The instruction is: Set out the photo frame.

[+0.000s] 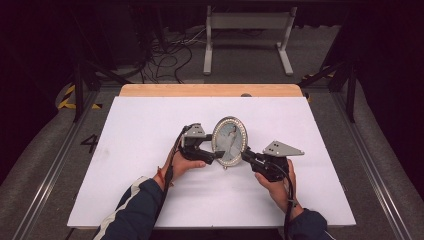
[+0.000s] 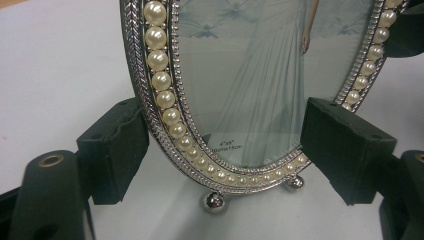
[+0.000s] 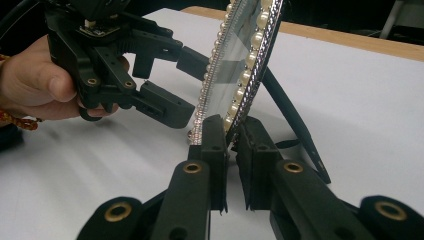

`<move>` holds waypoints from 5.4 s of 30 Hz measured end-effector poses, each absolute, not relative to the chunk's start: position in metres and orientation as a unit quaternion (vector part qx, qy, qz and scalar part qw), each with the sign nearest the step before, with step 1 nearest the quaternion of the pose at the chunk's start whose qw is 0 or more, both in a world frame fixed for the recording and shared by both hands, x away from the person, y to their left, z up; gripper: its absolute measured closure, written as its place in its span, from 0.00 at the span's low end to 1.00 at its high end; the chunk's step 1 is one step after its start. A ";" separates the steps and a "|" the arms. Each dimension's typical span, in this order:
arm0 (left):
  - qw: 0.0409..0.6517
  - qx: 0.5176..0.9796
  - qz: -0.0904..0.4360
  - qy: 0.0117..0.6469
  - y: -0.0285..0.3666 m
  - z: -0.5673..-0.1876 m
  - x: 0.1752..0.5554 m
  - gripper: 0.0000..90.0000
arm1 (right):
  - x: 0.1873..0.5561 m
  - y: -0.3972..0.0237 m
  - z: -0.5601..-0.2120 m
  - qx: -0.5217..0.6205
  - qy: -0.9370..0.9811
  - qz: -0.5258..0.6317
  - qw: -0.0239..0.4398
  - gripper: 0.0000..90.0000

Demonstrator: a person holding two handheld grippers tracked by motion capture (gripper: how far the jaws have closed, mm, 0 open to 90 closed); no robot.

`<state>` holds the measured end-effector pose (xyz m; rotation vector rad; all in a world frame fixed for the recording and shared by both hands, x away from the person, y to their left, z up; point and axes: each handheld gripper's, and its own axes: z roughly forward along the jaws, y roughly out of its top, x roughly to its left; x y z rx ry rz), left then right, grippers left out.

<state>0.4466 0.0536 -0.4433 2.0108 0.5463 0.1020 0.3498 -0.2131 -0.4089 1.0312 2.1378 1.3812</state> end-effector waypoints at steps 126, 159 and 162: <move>0.450 0.848 0.136 0.244 0.087 -0.434 0.402 0.73 | 0.375 -0.194 -0.421 0.358 0.780 0.464 0.218 0.79; 0.454 0.840 0.173 0.241 0.089 -0.426 0.397 0.59 | 0.372 -0.191 -0.419 0.348 0.788 0.446 0.242 0.53; 0.452 0.842 0.173 0.239 0.089 -0.427 0.397 0.52 | 0.373 -0.190 -0.420 0.349 0.790 0.442 0.243 0.45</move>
